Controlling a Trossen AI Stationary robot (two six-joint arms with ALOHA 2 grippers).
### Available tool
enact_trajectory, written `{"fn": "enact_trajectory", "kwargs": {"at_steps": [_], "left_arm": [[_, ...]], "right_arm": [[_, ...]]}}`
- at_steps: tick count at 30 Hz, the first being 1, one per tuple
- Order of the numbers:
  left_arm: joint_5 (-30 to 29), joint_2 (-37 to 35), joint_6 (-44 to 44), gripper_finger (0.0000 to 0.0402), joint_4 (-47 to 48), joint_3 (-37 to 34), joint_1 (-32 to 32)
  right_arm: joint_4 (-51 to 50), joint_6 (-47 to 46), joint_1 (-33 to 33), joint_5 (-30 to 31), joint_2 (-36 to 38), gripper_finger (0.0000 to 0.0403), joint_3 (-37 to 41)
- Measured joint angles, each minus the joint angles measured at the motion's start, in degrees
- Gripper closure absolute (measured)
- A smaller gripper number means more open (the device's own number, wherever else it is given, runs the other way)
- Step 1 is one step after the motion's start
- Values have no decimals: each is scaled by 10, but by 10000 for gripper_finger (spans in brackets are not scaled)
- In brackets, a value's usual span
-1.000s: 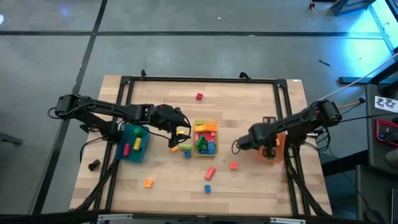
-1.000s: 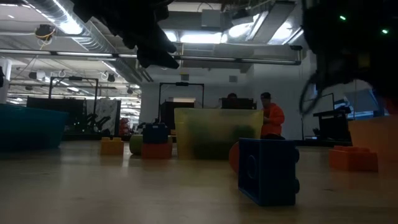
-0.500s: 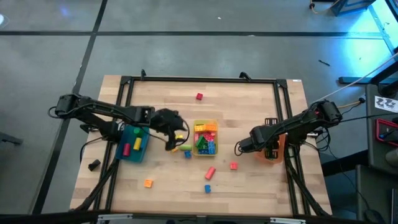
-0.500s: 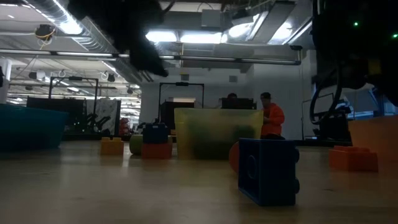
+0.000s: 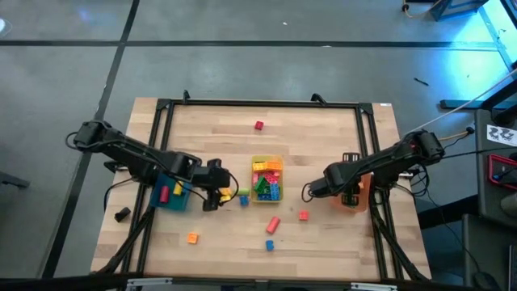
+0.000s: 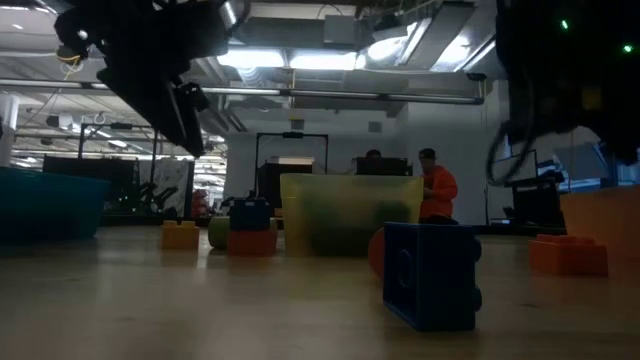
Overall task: Sort blocks by size
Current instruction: Put the yellow 4 stud game piece into the orange bin
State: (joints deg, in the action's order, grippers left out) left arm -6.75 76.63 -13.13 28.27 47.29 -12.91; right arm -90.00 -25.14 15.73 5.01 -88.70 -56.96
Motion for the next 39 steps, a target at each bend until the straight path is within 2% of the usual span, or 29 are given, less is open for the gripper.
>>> {"fn": "enact_trajectory", "kwargs": {"at_steps": [3, 11, 15, 22, 29, 39], "left_arm": [[-5, 21, -20, 196, 1, 0, -5], [-6, 82, -80, 196, 2, 0, -7], [-9, 95, -103, 196, -3, 0, -7], [-42, 106, -135, 196, -8, 0, -6], [-42, 126, -192, 196, -3, 0, -8], [-44, 177, -202, 196, -20, 0, -8]], "right_arm": [[1, 1, 0, 25, 12, 224, -32], [14, 1, 0, 158, 85, 223, -96], [41, 11, 0, 201, 127, 223, -113], [119, 43, 0, 210, 187, 223, -114], [176, 102, 0, 211, 197, 223, -114], [285, 228, 0, 207, 197, 223, -114]]}}
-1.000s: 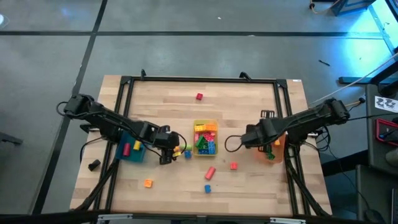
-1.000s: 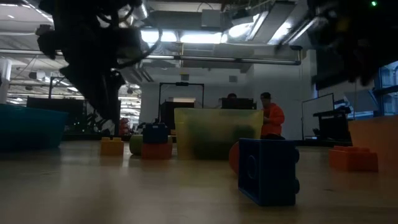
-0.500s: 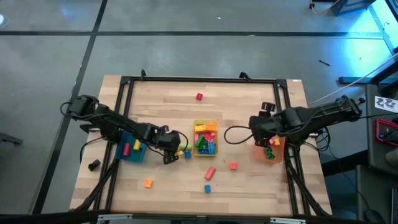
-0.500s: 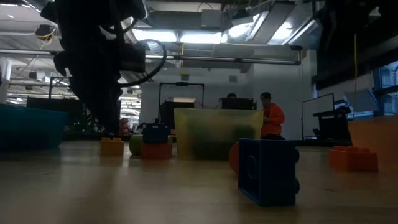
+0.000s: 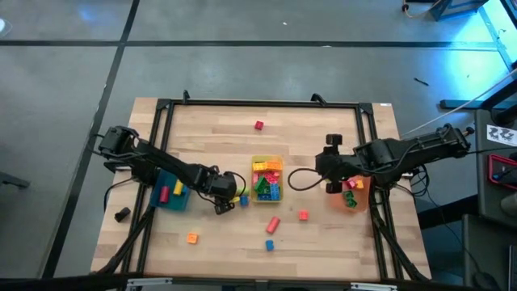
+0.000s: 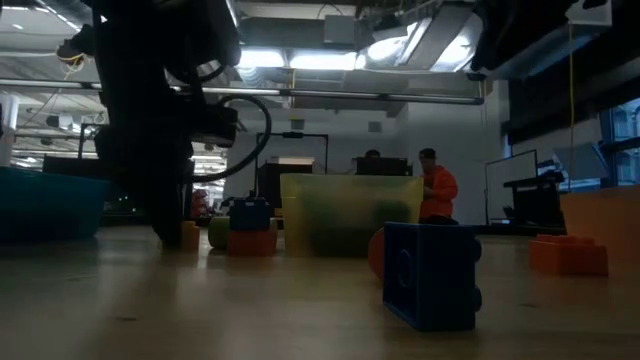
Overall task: Sort blocks by size
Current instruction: Put the yellow 4 stud game piece into the orange bin
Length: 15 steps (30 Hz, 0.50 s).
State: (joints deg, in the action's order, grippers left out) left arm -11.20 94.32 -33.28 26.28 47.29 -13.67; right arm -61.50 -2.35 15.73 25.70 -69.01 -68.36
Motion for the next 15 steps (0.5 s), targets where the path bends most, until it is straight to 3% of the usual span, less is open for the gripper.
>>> {"fn": "enact_trajectory", "kwargs": {"at_steps": [4, 9, 15], "left_arm": [[8, 3, -2, 214, -1, 1, 0], [59, -11, -8, 277, -4, 9, 12], [143, -32, 26, 277, -90, 29, 41]], "right_arm": [[42, 51, 0, -2, 0, 223, 0], [118, 114, 0, -8, -6, 223, 12], [193, 183, 0, -14, -25, 223, 25]]}}
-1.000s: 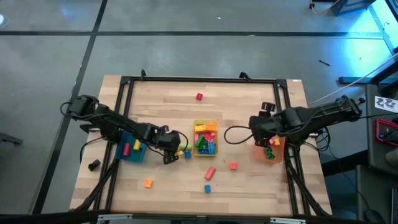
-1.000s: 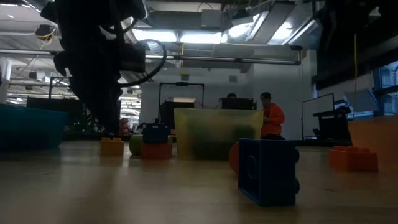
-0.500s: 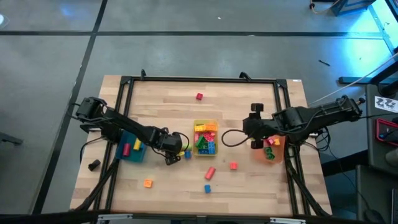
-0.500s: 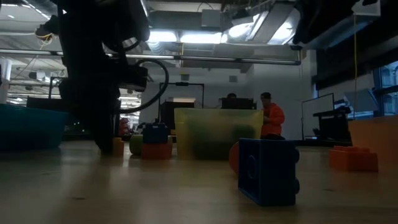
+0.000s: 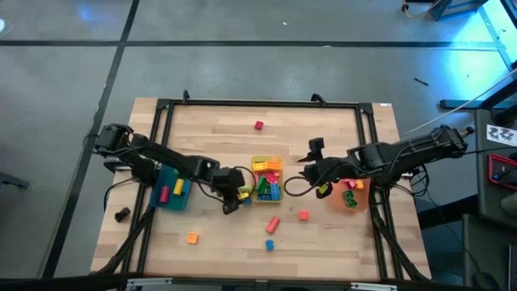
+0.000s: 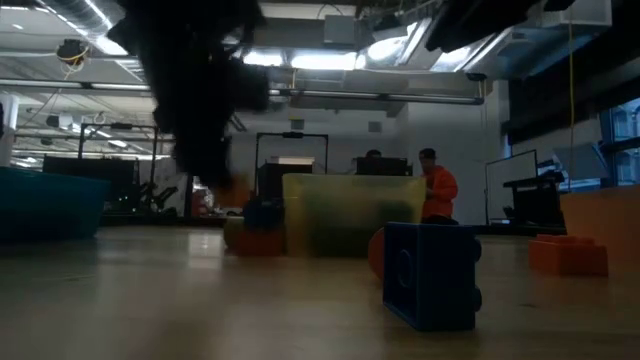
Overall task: Sort blocks by size
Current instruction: Put the yellow 4 stud game piece into the orange bin
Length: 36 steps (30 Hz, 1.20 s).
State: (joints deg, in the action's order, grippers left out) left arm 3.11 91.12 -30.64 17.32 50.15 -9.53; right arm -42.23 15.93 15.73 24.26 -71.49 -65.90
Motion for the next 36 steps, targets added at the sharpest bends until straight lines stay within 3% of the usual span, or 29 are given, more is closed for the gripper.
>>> {"fn": "enact_trajectory", "kwargs": {"at_steps": [9, 16, 23, 31, 36], "left_arm": [[94, -70, 41, 277, -74, 26, 50], [160, -81, 41, 276, -202, 26, 83], [179, -81, 61, 271, -247, 26, 92], [179, -81, 107, 272, -276, 26, 91], [179, -81, 122, 272, -293, 26, 91]], "right_arm": [[60, 89, 0, -79, -47, 223, 0], [186, 216, 0, -100, -94, 223, 0], [306, 320, -2, -110, -118, 223, 0], [328, 331, -42, -249, -121, 223, 0], [362, 321, -61, -279, -121, 224, 0]]}}
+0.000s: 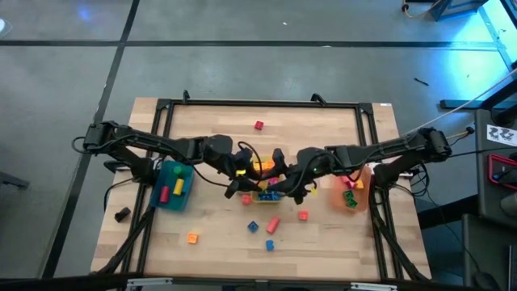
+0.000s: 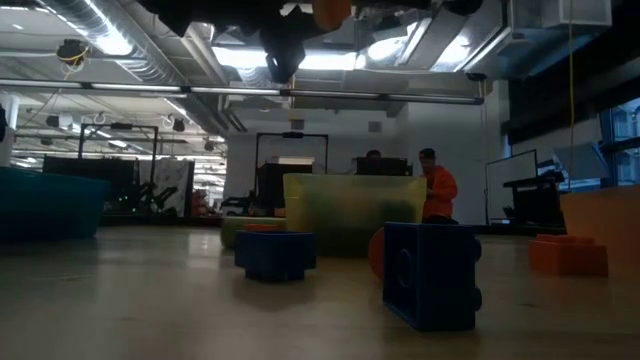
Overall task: Sort blocks by size
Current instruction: Put the yellow 4 stud game piece into the orange bin
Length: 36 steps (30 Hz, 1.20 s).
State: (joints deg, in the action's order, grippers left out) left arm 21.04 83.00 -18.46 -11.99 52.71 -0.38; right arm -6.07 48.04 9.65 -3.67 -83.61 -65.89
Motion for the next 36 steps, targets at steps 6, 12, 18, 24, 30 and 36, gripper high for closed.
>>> {"fn": "enact_trajectory", "kwargs": {"at_steps": [6, 12, 18, 24, 30, 36], "left_arm": [[-3, 0, 25, 272, -14, 0, 0], [-8, 0, 61, 272, -17, 0, 0], [-7, 0, 65, 272, -43, 0, 0], [-5, 1, 30, 272, -32, -1, 0], [-6, 2, 20, 258, -18, -1, 0], [-7, 2, 24, 250, -18, -1, -4]], "right_arm": [[17, 3, -4, -19, 0, 224, 0], [16, 2, -3, -19, 0, 224, 0], [19, 3, -3, -19, -6, 224, 0], [19, 7, -3, -19, -25, 224, -1], [16, 18, -3, -15, -29, 266, -2], [5, 19, -3, 2, -28, 298, -2]]}}
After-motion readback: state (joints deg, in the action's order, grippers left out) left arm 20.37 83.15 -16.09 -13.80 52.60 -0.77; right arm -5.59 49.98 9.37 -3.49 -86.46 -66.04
